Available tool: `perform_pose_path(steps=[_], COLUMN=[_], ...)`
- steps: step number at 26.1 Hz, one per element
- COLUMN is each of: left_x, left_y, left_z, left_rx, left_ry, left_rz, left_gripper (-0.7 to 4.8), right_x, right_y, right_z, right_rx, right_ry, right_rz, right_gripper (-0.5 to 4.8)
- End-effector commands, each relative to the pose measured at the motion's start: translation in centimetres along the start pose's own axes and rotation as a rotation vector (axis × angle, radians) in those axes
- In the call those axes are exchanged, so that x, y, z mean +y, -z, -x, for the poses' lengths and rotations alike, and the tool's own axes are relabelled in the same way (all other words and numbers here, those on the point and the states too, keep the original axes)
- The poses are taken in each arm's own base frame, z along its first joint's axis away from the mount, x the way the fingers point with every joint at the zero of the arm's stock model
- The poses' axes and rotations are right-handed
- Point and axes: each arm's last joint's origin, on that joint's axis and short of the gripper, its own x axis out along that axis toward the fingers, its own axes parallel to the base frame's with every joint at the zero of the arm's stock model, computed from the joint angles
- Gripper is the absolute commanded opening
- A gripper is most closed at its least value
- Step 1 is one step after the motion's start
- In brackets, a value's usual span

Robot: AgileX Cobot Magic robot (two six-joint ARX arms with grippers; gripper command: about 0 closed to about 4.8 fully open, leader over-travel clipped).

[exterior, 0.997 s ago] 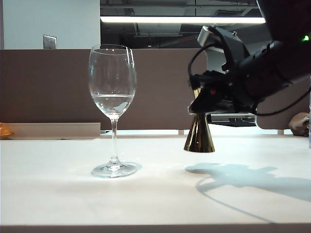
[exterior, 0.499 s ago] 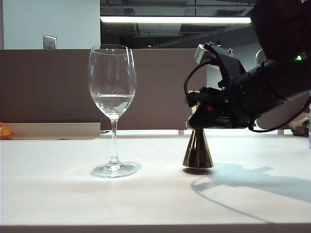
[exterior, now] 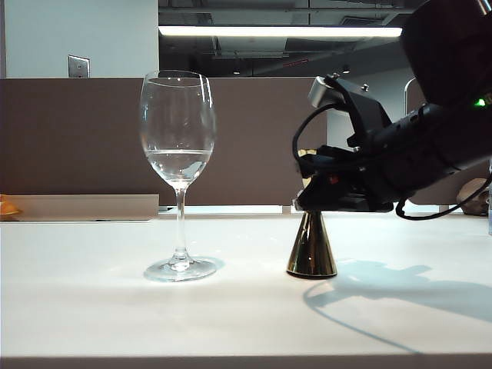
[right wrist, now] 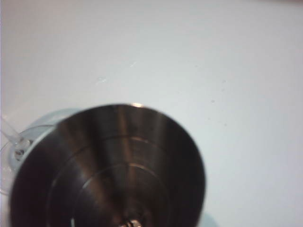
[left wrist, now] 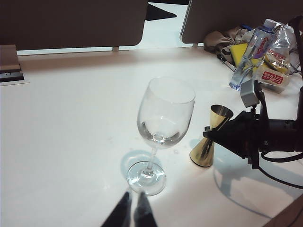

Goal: Pick up the jigger and pour the water inside into the glass.

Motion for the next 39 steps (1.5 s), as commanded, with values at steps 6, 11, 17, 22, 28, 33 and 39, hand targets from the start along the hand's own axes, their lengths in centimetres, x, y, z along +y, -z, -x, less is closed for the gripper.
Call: perform_pose_path(steps=[6, 11, 17, 22, 28, 33, 39], left_x=[0.0, 0.0, 0.0, 0.0, 0.0, 0.0, 0.0], left_y=[-0.2, -0.2, -0.2, -0.2, -0.2, -0.2, -0.2], left_z=[0.0, 0.0, 0.0, 0.0, 0.0, 0.0, 0.0], left_rx=[-0.011, -0.011, -0.011, -0.010, -0.011, -0.011, -0.010], left_ry=[0.003, 0.003, 0.004, 0.003, 0.004, 0.003, 0.004], left_rz=[-0.010, -0.010, -0.010, -0.009, -0.010, -0.010, -0.010], left_gripper=[0.23, 0.23, 0.23, 0.23, 0.23, 0.23, 0.23], right_x=[0.2, 0.3, 0.3, 0.4, 0.7, 1.0, 1.0], right_y=[0.3, 0.3, 0.6, 0.8, 1.2, 1.2, 1.0], right_z=[0.0, 0.0, 0.4, 2.2, 4.9, 7.4, 10.4], right_rx=[0.022, 0.022, 0.025, 0.005, -0.018, -0.026, -0.018], right_ry=[-0.041, -0.059, -0.056, -0.034, -0.014, -0.010, 0.111], right_rz=[-0.014, -0.014, -0.015, -0.011, -0.009, -0.007, -0.008], right_gripper=[1.69, 2.18, 3.39, 3.39, 3.39, 3.39, 2.87])
